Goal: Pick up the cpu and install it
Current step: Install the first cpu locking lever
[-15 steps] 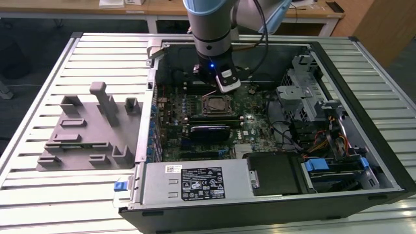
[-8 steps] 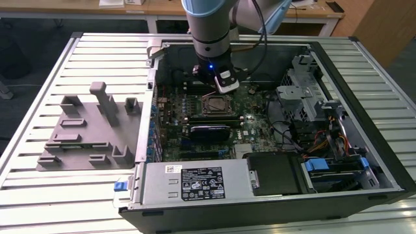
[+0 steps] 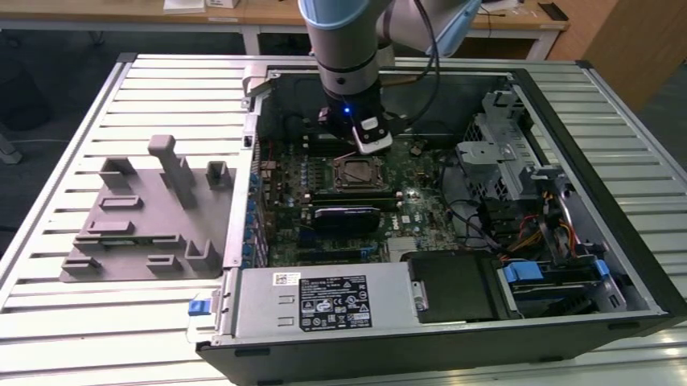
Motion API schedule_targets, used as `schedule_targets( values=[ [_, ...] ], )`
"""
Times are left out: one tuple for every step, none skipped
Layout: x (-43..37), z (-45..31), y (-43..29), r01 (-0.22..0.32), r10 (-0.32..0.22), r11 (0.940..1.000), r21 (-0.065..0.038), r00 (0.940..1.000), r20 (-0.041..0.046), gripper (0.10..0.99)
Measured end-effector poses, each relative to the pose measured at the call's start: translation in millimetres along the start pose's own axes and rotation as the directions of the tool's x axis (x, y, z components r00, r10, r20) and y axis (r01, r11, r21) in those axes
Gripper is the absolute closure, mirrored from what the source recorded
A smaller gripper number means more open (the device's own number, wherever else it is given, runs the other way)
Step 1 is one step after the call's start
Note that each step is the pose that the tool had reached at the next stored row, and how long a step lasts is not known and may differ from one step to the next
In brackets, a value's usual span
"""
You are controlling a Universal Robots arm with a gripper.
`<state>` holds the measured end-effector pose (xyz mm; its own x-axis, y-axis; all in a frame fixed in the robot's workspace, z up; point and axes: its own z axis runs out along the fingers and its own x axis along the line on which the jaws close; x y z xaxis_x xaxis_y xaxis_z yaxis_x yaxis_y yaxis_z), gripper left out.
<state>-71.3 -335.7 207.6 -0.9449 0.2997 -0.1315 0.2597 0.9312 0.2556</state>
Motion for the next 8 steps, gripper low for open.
schedule_targets(
  values=[
    [0.2, 0.5, 0.5, -0.007, 0.007, 1.0, 0.001, 1.0, 0.0017, 0.98],
    [0.5, 0.9, 1.0, -0.013, 0.013, 0.9999, 0.002, 0.9999, 0.0035, 0.98],
    [0.7, 1.4, 1.5, -0.019, 0.019, 0.9998, 0.003, 0.9998, 0.0052, 0.98],
    [1.0, 1.9, 2.1, -0.025, 0.025, 0.9997, 0.003, 0.9997, 0.0067, 0.98],
    [1.2, 2.4, 2.8, -0.03, 0.03, 0.9995, 0.004, 0.9995, 0.0082, 0.98],
    [1.5, 2.9, 3.5, -0.036, 0.036, 0.9993, 0.005, 0.9993, 0.0097, 0.98],
    [1.8, 3.4, 4.2, -0.041, 0.041, 0.9991, 0.006, 0.9991, 0.0112, 0.98],
    [2.0, 3.9, 4.9, -0.046, 0.046, 0.9989, 0.006, 0.9989, 0.0125, 0.98]
  ],
)
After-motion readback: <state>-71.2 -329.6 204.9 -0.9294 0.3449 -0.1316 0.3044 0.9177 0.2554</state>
